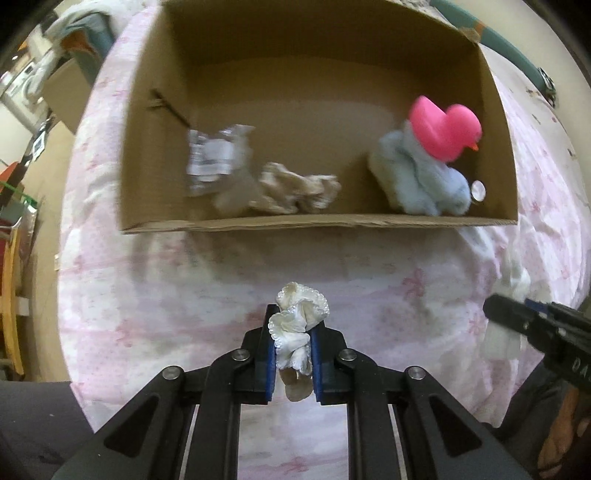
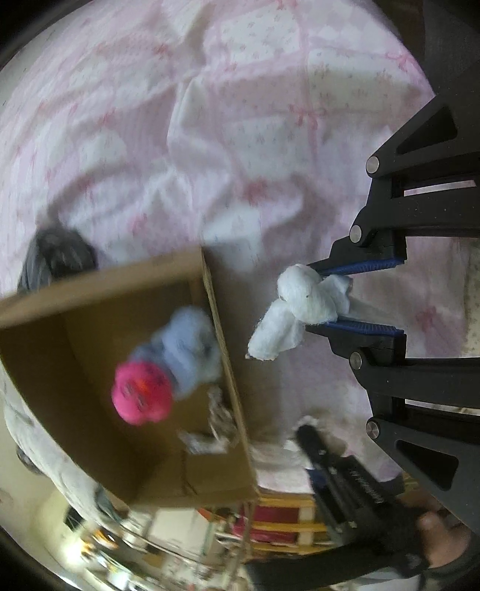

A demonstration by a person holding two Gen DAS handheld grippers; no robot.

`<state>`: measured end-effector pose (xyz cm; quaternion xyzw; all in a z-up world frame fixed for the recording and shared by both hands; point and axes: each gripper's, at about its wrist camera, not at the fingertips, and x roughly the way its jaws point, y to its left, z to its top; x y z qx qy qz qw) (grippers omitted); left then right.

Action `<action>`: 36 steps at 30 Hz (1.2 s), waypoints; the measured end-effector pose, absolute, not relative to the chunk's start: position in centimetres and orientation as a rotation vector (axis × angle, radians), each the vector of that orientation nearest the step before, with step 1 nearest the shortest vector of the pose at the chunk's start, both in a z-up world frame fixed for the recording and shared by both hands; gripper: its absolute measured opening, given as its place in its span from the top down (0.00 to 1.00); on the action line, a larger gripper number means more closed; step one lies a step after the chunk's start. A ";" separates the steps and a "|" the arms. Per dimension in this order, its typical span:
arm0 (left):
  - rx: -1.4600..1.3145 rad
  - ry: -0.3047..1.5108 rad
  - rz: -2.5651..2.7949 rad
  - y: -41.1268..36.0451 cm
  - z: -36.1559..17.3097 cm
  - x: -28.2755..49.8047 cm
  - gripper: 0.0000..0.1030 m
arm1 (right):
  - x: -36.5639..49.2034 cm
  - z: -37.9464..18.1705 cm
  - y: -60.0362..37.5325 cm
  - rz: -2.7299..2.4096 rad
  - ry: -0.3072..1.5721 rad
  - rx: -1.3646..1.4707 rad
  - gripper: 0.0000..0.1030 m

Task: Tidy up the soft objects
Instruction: 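Grasp the cream scrunchie with the left gripper while the right gripper holds the white cloth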

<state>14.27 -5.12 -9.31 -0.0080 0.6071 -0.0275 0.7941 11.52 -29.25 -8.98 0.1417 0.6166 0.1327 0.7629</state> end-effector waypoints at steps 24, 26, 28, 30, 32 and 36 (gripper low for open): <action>-0.124 1.067 -0.017 0.1 0.1 16.9 0.87 | 11.6 -0.8 -23.5 0.561 0.991 0.307 0.76; -0.120 1.060 -0.018 0.2 0.2 17.7 0.87 | 12.1 -0.3 -24.0 0.547 0.979 0.318 0.76; -0.120 1.056 -0.018 0.3 0.3 18.5 0.87 | 12.8 0.2 -24.5 0.528 0.966 0.326 0.76; -0.119 1.052 -0.021 0.3 0.3 19.3 0.87 | 13.6 0.5 -25.0 0.519 0.961 0.352 0.76; -0.109 1.040 -0.024 0.1 0.5 20.1 0.87 | 14.4 0.8 -25.5 0.507 0.960 0.369 0.76; -0.096 1.020 -0.032 -0.4 0.6 21.4 0.87 | 15.8 1.2 -25.6 0.488 0.949 0.363 0.76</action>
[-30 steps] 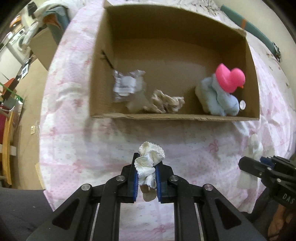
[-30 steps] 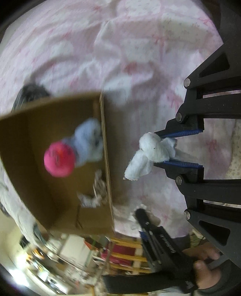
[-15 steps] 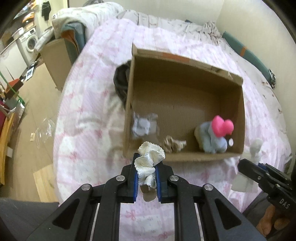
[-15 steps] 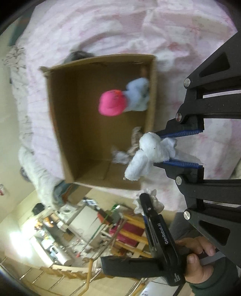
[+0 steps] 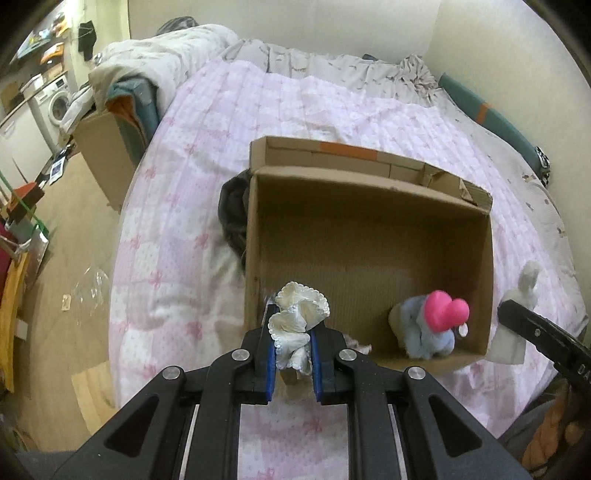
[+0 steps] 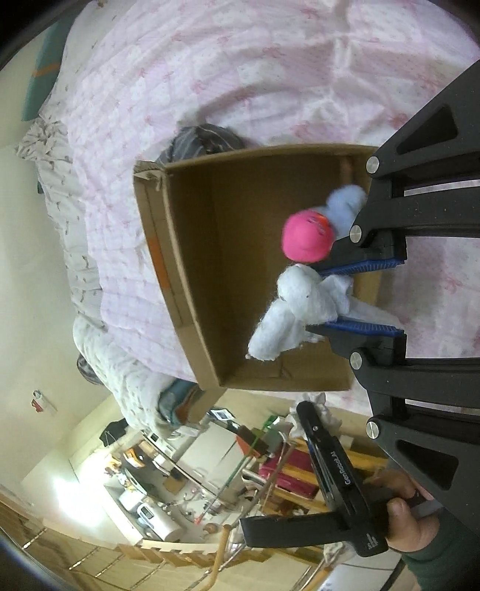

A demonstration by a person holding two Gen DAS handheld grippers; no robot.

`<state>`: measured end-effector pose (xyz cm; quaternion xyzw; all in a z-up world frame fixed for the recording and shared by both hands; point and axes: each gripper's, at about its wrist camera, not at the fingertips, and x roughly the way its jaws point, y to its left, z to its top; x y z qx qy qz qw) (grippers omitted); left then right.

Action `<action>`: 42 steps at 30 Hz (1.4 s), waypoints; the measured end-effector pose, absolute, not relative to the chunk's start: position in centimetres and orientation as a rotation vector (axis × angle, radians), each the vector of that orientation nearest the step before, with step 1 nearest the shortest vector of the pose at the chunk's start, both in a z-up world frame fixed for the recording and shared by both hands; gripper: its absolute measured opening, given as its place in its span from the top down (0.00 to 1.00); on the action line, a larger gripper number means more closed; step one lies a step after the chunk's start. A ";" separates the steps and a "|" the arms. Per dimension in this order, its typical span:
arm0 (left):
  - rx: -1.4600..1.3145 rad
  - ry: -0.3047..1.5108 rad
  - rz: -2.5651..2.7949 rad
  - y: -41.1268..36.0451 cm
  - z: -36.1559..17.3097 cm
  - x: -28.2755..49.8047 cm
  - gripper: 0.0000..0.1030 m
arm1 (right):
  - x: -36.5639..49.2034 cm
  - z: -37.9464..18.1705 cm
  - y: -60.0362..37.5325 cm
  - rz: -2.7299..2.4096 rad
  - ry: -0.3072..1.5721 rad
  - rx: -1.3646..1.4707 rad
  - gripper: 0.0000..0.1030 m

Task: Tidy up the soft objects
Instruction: 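Grasp the cream scrunchie with the left gripper while the right gripper holds the white cloth, then open both grippers over the box to drop the cream scrunchie and white cloth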

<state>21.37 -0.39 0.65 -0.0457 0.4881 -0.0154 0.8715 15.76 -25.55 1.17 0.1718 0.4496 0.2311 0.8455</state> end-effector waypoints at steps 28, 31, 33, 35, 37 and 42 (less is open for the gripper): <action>-0.015 0.993 -0.067 -3.0 -4.7 25.2 0.87 | 20.4 -3.7 -24.3 0.434 1.010 0.334 0.76; -0.015 0.997 -0.070 -3.2 -4.8 25.2 0.86 | 20.6 -4.1 -24.2 0.431 1.022 0.341 0.76; -0.018 1.004 -0.071 -3.2 -5.0 25.2 0.86 | 20.8 -4.2 -24.2 0.429 1.027 0.340 0.76; -0.022 1.006 -0.074 -3.2 -5.2 25.2 0.86 | 21.0 -4.2 -24.3 0.428 1.027 0.347 0.76; -0.012 1.006 -0.077 -3.4 -5.2 25.2 0.86 | 21.1 -4.3 -24.3 0.435 1.029 0.359 0.76; 0.003 0.993 -0.083 -3.6 -5.0 25.0 0.85 | 21.1 -4.5 -23.9 0.411 1.018 0.322 0.76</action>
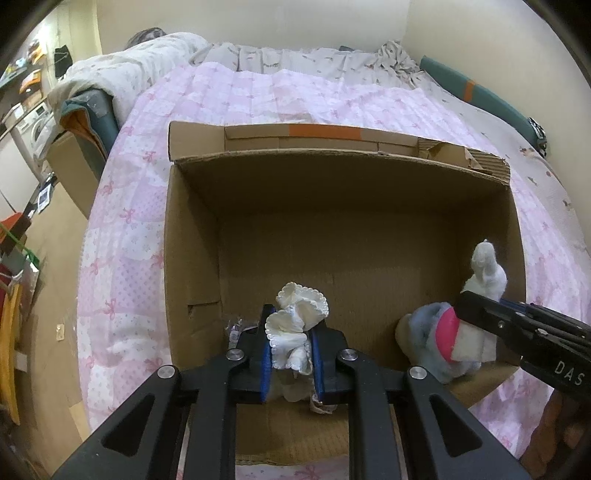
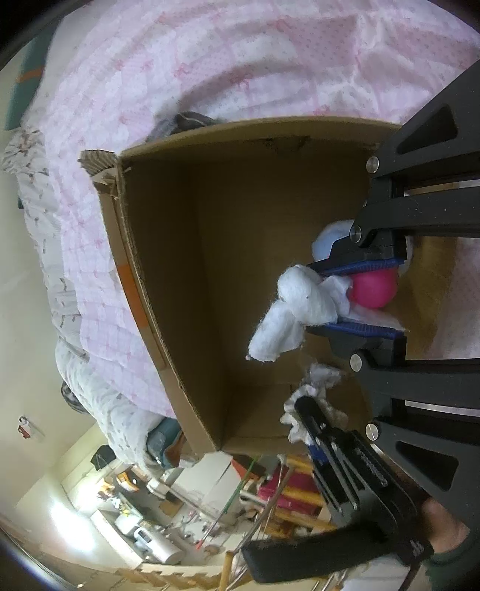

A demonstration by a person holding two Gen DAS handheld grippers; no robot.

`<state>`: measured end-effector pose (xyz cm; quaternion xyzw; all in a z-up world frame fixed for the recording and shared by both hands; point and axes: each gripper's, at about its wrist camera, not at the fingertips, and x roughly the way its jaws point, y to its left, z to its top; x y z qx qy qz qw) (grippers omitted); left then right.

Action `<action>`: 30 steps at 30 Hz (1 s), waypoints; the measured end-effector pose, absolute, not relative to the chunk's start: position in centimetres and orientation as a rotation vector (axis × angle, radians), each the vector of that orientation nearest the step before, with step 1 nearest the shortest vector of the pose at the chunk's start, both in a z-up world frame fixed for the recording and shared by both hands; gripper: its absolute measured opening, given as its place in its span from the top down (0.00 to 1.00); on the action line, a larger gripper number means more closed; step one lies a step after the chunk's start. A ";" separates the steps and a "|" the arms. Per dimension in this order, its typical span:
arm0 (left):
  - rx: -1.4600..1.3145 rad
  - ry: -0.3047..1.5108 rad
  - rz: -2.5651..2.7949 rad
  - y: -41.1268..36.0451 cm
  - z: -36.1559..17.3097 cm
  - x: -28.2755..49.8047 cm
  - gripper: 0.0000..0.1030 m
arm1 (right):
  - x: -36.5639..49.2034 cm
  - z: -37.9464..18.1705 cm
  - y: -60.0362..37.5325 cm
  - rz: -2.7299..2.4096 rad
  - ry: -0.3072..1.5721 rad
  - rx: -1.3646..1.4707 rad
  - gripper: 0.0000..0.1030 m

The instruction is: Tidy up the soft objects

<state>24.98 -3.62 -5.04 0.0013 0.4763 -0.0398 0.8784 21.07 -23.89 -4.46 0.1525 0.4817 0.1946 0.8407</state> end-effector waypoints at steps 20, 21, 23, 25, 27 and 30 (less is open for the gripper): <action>0.026 0.909 -0.029 -3.3 -3.5 24.1 0.41 | 20.9 -4.5 -24.9 0.361 0.989 0.323 0.74; 0.020 0.908 -0.027 -3.1 -3.5 24.1 0.41 | 20.9 -4.4 -25.0 0.349 0.983 0.319 0.70; 0.007 0.909 -0.023 -2.9 -3.4 24.3 0.41 | 21.0 -4.1 -25.5 0.344 0.969 0.346 0.54; -0.009 0.913 -0.020 -2.6 -3.3 24.3 0.41 | 20.9 -3.7 -26.0 0.344 0.940 0.379 0.30; -0.027 0.910 -0.025 -2.2 -2.9 24.3 0.41 | 20.7 -3.1 -26.3 0.341 0.910 0.387 0.28; -0.041 0.872 -0.013 -1.4 -1.9 23.9 0.41 | 20.6 -2.2 -26.1 0.350 0.881 0.375 0.28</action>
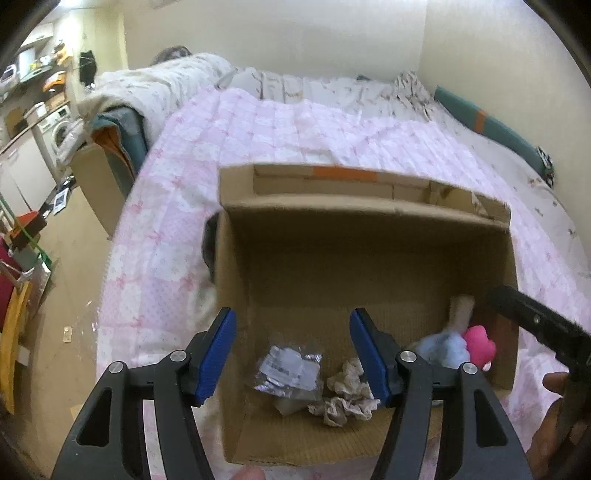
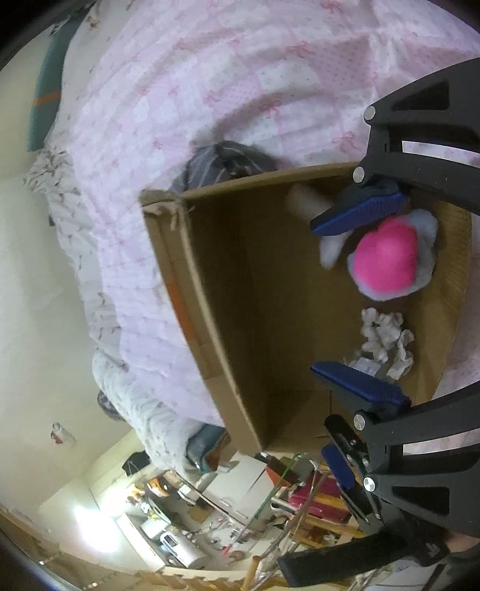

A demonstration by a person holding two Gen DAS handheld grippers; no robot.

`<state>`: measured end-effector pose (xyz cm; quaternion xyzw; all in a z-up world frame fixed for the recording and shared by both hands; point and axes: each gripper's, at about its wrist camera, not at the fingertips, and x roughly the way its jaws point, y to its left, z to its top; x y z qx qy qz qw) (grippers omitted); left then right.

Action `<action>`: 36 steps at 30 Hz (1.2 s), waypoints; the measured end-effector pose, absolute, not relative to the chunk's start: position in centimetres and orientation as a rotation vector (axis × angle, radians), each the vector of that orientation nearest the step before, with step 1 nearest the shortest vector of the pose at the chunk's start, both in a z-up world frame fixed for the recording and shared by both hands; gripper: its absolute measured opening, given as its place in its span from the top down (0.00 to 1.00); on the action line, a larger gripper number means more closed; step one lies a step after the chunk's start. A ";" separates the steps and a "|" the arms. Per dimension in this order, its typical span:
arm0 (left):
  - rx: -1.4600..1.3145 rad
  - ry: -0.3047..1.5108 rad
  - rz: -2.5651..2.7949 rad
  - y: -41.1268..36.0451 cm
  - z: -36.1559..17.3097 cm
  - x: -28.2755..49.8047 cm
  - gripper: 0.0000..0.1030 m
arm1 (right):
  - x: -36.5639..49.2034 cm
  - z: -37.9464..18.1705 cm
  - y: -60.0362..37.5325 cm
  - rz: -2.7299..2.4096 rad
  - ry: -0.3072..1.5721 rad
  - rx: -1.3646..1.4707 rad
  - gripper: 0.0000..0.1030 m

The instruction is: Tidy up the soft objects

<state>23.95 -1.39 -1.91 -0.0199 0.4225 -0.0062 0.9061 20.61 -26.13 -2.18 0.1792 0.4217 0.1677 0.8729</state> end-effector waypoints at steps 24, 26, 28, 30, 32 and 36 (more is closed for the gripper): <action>-0.091 0.718 -0.040 1.4 4.9 16.0 0.12 | 13.6 3.6 -26.5 0.302 0.764 0.275 0.00; -0.096 0.684 -0.043 1.5 5.7 14.4 0.06 | 12.7 3.9 -26.3 0.293 0.757 0.251 0.00; -0.080 0.658 -0.034 1.4 6.3 12.9 0.01 | 11.8 4.2 -26.2 0.295 0.750 0.241 0.00; -0.070 0.648 -0.041 1.2 6.5 11.9 0.00 | 10.9 4.5 -26.2 0.282 0.744 0.220 0.00; -0.060 0.652 -0.047 0.8 6.3 10.8 0.01 | 10.0 4.6 -26.1 0.275 0.732 0.209 0.00; -0.062 0.641 -0.085 0.5 5.4 9.1 0.00 | 8.4 4.5 -25.8 0.253 0.715 0.187 0.00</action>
